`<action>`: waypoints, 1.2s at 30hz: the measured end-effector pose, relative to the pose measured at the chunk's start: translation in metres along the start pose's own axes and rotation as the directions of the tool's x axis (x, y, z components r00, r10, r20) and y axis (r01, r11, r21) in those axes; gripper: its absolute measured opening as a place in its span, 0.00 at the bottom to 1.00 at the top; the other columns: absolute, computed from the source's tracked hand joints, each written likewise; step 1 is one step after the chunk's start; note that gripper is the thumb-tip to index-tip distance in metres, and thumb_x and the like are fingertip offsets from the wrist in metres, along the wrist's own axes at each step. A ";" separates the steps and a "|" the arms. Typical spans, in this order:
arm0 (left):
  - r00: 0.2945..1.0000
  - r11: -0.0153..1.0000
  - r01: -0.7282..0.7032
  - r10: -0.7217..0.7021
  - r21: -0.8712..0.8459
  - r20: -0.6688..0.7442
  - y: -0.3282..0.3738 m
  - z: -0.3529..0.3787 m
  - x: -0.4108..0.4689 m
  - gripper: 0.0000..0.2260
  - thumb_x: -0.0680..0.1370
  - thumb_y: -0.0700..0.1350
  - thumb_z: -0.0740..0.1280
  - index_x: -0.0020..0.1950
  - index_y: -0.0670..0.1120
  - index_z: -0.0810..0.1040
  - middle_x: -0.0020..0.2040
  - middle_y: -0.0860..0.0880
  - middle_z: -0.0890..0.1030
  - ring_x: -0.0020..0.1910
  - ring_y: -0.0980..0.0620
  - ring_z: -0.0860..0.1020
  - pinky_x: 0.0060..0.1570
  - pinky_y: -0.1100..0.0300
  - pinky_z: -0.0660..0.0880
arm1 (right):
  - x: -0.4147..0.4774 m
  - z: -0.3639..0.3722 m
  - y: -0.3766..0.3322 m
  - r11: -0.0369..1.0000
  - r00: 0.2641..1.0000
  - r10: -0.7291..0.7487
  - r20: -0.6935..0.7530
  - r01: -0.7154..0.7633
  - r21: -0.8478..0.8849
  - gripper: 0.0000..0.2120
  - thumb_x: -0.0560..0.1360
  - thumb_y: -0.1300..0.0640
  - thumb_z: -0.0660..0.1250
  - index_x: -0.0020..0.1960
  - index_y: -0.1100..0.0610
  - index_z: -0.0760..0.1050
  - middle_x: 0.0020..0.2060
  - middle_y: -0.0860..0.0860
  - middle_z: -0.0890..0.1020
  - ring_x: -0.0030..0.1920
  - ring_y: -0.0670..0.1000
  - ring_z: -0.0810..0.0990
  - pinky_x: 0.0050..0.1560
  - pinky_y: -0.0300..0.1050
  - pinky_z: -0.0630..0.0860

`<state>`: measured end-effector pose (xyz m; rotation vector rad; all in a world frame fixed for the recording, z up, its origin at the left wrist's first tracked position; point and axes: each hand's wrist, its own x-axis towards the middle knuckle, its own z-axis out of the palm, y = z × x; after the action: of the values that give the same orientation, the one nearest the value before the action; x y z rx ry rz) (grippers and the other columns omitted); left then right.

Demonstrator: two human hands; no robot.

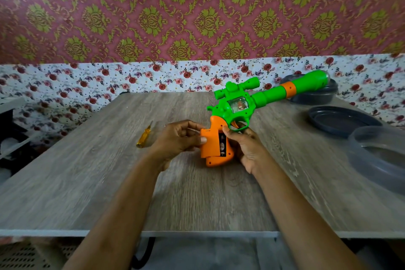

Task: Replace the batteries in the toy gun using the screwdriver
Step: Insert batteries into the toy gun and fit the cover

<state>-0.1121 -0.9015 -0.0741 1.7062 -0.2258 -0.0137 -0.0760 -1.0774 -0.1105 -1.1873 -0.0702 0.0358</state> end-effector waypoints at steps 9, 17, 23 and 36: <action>0.999 0.999 0.028 -0.029 -0.020 -0.025 -0.001 -0.002 0.002 0.09 0.72 0.36 0.71 0.47 0.48 0.78 0.43 0.47 0.82 0.41 0.53 0.79 0.39 0.63 0.76 | 0.001 -0.001 0.001 1.000 0.999 -0.026 0.019 0.025 0.013 0.19 0.54 0.54 0.75 0.45 0.53 0.79 0.47 0.52 0.83 0.59 0.58 0.77 0.65 0.63 0.68; 0.997 0.999 0.027 -0.029 -0.038 -0.067 -0.003 -0.003 0.003 0.09 0.73 0.35 0.71 0.46 0.49 0.78 0.43 0.48 0.81 0.41 0.53 0.79 0.37 0.67 0.78 | 0.001 -0.002 -0.001 0.998 1.000 -0.025 0.018 0.024 0.064 0.19 0.56 0.57 0.74 0.47 0.53 0.78 0.47 0.53 0.82 0.58 0.57 0.78 0.63 0.64 0.69; 0.997 0.999 0.009 -0.012 -0.035 -0.071 -0.005 0.006 0.005 0.10 0.72 0.35 0.71 0.49 0.46 0.77 0.42 0.47 0.81 0.41 0.55 0.80 0.35 0.68 0.78 | 0.002 -0.002 -0.001 0.998 1.000 -0.016 0.020 0.015 0.054 0.18 0.55 0.57 0.74 0.45 0.53 0.78 0.40 0.48 0.84 0.53 0.56 0.78 0.63 0.62 0.70; 0.995 0.989 0.095 -0.095 -0.116 0.004 -0.010 0.018 0.008 0.11 0.73 0.38 0.71 0.54 0.43 0.78 0.50 0.44 0.83 0.46 0.51 0.82 0.42 0.59 0.82 | -0.005 -0.001 -0.005 0.999 0.995 -0.036 0.094 0.033 0.037 0.16 0.62 0.58 0.72 0.49 0.54 0.77 0.45 0.51 0.83 0.50 0.53 0.79 0.62 0.58 0.72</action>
<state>-0.1059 -0.9194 -0.0855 1.5998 -0.1400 -0.0945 -0.0814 -1.0802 -0.1064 -1.1480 -0.1727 0.0630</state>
